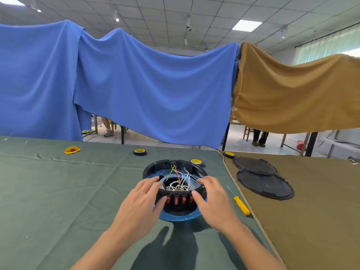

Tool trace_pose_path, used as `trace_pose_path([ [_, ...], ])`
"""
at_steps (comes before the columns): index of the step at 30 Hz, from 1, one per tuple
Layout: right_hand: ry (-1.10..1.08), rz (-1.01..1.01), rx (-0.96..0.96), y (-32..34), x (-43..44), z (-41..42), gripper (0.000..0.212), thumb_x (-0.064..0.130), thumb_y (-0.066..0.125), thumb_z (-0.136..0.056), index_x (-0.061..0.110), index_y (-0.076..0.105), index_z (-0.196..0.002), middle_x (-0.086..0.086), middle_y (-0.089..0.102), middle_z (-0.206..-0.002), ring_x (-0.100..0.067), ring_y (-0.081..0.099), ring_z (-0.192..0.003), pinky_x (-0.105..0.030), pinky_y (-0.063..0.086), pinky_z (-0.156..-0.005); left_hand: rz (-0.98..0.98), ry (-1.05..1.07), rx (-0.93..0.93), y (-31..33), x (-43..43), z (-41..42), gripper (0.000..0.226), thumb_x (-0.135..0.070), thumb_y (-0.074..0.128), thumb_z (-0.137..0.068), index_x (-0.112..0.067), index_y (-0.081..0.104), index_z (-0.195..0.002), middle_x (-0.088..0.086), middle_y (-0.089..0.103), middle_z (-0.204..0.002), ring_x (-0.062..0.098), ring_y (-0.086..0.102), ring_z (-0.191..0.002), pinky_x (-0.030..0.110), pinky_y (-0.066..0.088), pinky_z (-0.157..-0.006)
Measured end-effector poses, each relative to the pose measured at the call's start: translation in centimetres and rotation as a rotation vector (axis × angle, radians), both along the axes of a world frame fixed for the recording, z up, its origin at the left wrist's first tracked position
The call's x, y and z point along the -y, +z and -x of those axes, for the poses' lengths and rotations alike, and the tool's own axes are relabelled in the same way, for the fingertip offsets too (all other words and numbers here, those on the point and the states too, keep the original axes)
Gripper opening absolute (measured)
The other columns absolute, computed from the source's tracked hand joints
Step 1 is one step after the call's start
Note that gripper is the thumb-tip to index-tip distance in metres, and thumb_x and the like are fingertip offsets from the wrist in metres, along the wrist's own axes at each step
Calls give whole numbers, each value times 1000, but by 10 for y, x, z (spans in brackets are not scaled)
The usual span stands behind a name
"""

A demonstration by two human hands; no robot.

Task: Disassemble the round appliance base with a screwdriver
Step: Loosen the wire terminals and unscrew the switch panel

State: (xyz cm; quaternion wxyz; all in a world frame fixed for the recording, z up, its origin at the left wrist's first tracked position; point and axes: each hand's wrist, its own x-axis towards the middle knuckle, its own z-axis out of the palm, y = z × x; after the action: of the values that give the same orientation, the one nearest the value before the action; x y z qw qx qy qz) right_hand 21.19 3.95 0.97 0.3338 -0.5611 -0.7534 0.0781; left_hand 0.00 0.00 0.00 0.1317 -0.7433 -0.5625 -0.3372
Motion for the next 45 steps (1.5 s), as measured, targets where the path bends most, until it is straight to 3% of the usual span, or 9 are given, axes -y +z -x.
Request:
trace_pose_path([
  [4,-6,64,61,-9,-12,-2,44,48,40,-97,25,51,-133,6,38,-149,-17,35,-135,-34,29,-109,130,-79,-87,3,-24,7,36,-44,48,-98,-20,62,-121,-8,58,-133,15,46,-132,27,31,-108],
  [10,55,73,10,-11,-23,-13,38,47,45,-96,31,56,-128,13,36,-151,-10,35,-136,-28,28,-107,-21,-14,-170,-1,-26,1,51,-56,32,-93,-21,70,-89,-8,62,-82,20,59,-84,32,45,-82],
  [14,153,207,-242,-7,-29,-14,28,34,53,-96,29,60,-123,19,35,-149,-3,32,-136,-20,22,-108,-134,15,-195,-5,-25,-9,49,-52,39,-93,-19,67,-72,-5,55,-65,23,55,-69,37,48,-71],
  [19,67,128,-265,-3,-28,-23,28,33,53,-96,25,61,-122,14,57,-128,-7,50,-123,-26,36,-103,-128,40,-181,-5,-25,-10,51,-55,39,-91,-19,69,-71,-5,56,-63,23,57,-66,36,45,-65],
  [22,-287,-55,58,-6,-28,-49,28,26,50,-96,16,60,-121,-1,61,-122,-21,52,-113,-32,40,-93,-111,59,-189,-4,-23,-12,52,-55,37,-91,-20,69,-71,-5,56,-63,23,57,-67,35,42,-64],
  [27,-510,106,512,-17,-21,-72,19,18,49,-90,14,55,-108,-7,59,-111,-28,52,-102,-33,36,-74,-67,72,-186,-2,-20,-15,52,-56,36,-90,-20,70,-74,-6,59,-65,22,58,-69,35,41,-66],
  [34,-493,285,417,-9,-19,-77,1,12,48,-90,13,47,-91,-8,47,-95,-28,46,-84,-34,37,-66,-6,99,-182,-2,-19,-16,38,-54,53,-92,-21,71,-84,-6,62,-74,22,58,-80,35,41,-74],
  [41,-411,401,318,-4,-12,-63,26,6,42,-93,15,33,-69,-12,36,-106,-23,44,-67,-31,35,-67,-6,112,-170,-1,-15,-18,36,-52,53,-92,-21,71,-85,-6,63,-76,21,59,-81,34,42,-74],
  [45,-389,345,134,1,-9,-50,16,6,40,-93,4,51,-104,-20,43,-119,-30,50,-82,-31,39,-71,56,140,-176,-1,-15,-20,43,-57,41,-95,-25,68,-94,-8,62,-85,19,56,-90,31,37,-80],
])
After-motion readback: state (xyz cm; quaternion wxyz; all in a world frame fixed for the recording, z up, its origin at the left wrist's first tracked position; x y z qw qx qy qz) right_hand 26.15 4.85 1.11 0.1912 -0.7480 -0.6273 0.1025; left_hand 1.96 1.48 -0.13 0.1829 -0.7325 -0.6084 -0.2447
